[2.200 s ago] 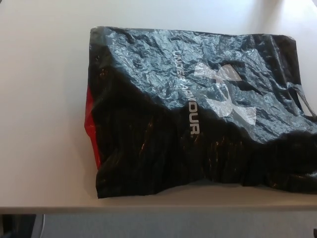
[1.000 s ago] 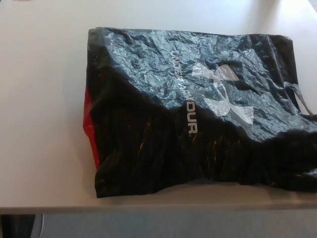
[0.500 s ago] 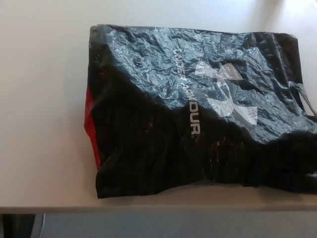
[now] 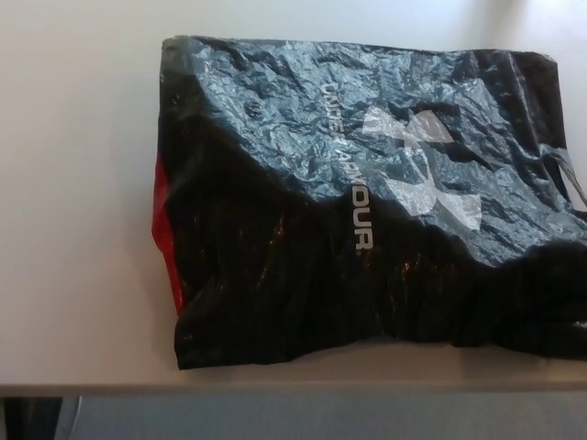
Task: A plastic bag is kept in the middle of the desk and the robot uses both its hands to grab the bag from the left and right and brings its hands close together to compress the bag
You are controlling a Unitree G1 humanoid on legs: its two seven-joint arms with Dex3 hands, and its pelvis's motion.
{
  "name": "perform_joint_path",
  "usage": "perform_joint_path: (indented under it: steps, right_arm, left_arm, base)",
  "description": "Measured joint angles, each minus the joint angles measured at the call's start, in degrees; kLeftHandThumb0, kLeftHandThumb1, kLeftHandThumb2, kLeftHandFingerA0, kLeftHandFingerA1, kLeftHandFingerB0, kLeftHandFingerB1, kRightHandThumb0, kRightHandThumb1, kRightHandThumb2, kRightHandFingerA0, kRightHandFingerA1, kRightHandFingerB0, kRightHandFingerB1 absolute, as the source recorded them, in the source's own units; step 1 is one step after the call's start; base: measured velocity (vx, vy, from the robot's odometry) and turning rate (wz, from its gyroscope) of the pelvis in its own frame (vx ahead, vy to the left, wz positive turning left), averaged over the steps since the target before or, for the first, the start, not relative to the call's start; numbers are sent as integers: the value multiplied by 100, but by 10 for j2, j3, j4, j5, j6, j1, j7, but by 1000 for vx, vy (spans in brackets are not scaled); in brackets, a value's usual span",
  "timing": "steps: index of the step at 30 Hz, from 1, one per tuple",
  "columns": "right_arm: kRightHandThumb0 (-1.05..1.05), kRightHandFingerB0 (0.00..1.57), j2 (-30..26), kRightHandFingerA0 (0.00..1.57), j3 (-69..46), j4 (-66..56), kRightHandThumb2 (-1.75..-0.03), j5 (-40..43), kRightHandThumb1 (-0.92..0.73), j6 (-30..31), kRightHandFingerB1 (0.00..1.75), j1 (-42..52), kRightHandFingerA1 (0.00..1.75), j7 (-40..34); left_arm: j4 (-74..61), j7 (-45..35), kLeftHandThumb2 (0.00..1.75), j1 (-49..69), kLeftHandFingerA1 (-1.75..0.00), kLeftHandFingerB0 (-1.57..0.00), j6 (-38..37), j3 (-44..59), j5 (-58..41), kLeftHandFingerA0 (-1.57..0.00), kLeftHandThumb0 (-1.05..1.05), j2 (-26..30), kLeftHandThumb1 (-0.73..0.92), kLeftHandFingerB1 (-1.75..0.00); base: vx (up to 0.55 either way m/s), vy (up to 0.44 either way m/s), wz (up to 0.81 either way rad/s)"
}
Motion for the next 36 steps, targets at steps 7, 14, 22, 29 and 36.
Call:
perform_joint_path:
  steps: [7,14,22,29,36]
  right_arm:
    - [-90,7,0,6,33,141,-112,-11,-73,2,19,-36,37,5]
    - [-85,6,14,7,42,290,-109,-15,-76,2,21,-51,32,-1]
    - [-86,7,59,7,44,422,-108,-15,-74,3,21,-55,30,-24]
    - [-83,6,96,6,48,439,-109,-14,-75,3,22,-66,27,-34]
    - [-86,7,137,6,66,439,-112,-17,-77,3,21,-74,24,-59]
  left_arm:
    - [158,0,77,-59,-44,-22,-1,-24,9,-23,-68,-17,92,-33]
    - [315,1,81,-83,-38,-26,-3,-38,17,-25,-61,-53,92,-31]
    - [475,-1,80,-99,-42,-22,-3,-49,25,-22,-66,-96,92,-33]
    - [506,-1,80,-103,-41,-22,-3,-65,37,-23,-64,-125,92,-33]
    - [509,-3,79,-101,-40,-21,-4,-78,41,-20,-64,-194,92,-32]
  base:
    - [0,0,0]
    - [0,0,0]
    - [0,0,0]
    - [0,0,0]
    - [0,0,0]
